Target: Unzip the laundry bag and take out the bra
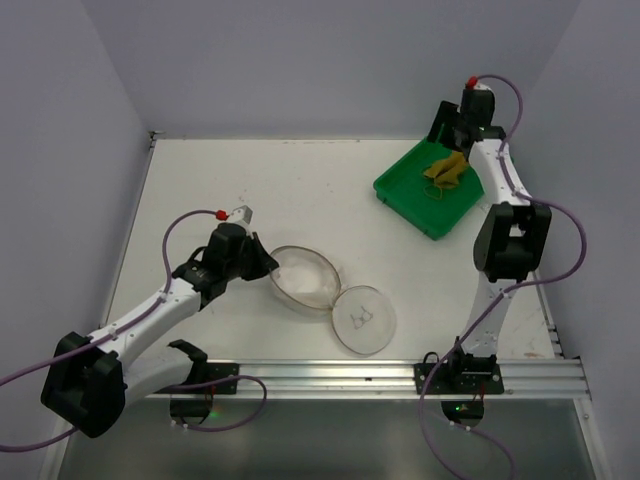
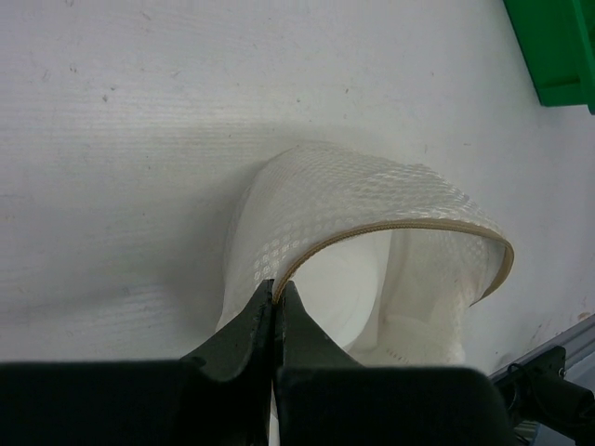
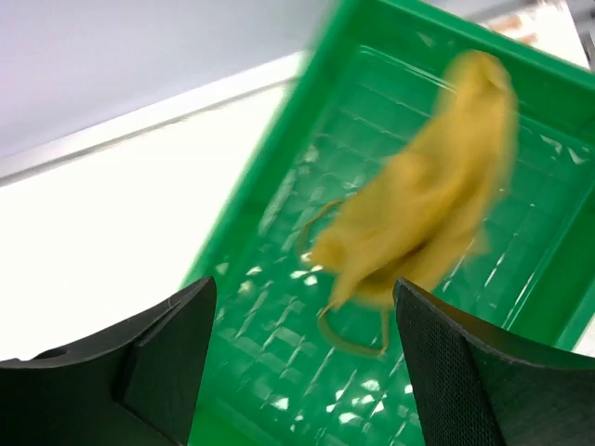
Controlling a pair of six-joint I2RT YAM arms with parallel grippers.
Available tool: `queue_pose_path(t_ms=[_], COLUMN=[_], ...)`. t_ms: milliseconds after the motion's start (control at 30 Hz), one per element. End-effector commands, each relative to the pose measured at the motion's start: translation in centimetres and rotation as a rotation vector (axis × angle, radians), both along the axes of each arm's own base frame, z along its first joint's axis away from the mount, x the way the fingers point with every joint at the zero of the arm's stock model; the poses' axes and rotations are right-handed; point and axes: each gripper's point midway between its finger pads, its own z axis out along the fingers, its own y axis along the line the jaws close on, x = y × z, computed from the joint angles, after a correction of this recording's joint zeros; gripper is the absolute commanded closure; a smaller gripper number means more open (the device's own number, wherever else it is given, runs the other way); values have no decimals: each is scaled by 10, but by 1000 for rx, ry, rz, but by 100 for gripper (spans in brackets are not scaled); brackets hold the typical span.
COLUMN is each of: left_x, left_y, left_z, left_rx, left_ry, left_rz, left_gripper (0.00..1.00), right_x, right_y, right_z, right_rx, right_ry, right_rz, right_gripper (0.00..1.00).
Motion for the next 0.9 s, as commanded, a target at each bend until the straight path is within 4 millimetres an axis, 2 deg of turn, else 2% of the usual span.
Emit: queue_pose_path(t_ms=[0,33,67,100,133,167,200,233,267,300,333,367,433,467,533,567,633,667,767,800,867], left_x=[17,18,19,20,21,22,23,24,24,25,24,25,23,22,19,18,14,13,9,7,5], left_y=[-4,-4,-5,-6,-7,-7,-8,-8,-8,-9,-9,-9,-8,-8,-8,-7,-5,-4,-1,0,1], left_z=[30,32,33,34,36,37,38,38,38,37,37,37,32,30,24,23,16,14,8,5,3], left_rx=[-14,-15,-15,-13,-17,-20,-20,-19,-19,-17,-16,-15,-9,-7,-6,-10,-7,-6,-5,-5,-4], left_ry=[-98,-103,-103,-105,-106,-110,-110,-112,-113,-110,-109,-108,-96,-92,-80,-81,-72,-69,-58,-50,-44], left_rz=[1,1,1,-6,-8,-10,-10,-13,-10,-14,-16,-14,-17,-20,-22,-23,-15,-11,0,3,6], left_gripper=[100,100,100,100,100,100,100,100,100,100,100,100,100,100,100,100,100,100,100,100,100], right_x=[-36,-47,-63,-75,-96,-119,-132,-156,-182,-195,-216,-242,-271,-294,-310,-320,-332,-343,-353,-349,-343], right_y=[68,80,106,115,126,156,173,190,218,232,246,272,299,319,338,352,368,384,406,411,416], right_z=[133,137,121,121,141,116,118,136,111,114,123,102,104,88,79,65,51,37,19,4,-6], right_rx=[-52,-66,-81,-99,-95,-81,-62,-25,-2,26,64,96,166,186,201,181,164,150,129,114,107], right_ry=[-240,-238,-198,-196,-242,-196,-222,-276,-237,-260,-288,-244,-272,-237,-226,-195,-152,-116,-83,-58,-39], right_rz=[184,202,250,266,291,374,429,492,575,614,666,754,844,909,957,979,1020,1060,1106,1096,1076], right_gripper=[21,21,20,20,20,19,20,20,20,21,21,21,23,24,24,24,25,25,25,25,23])
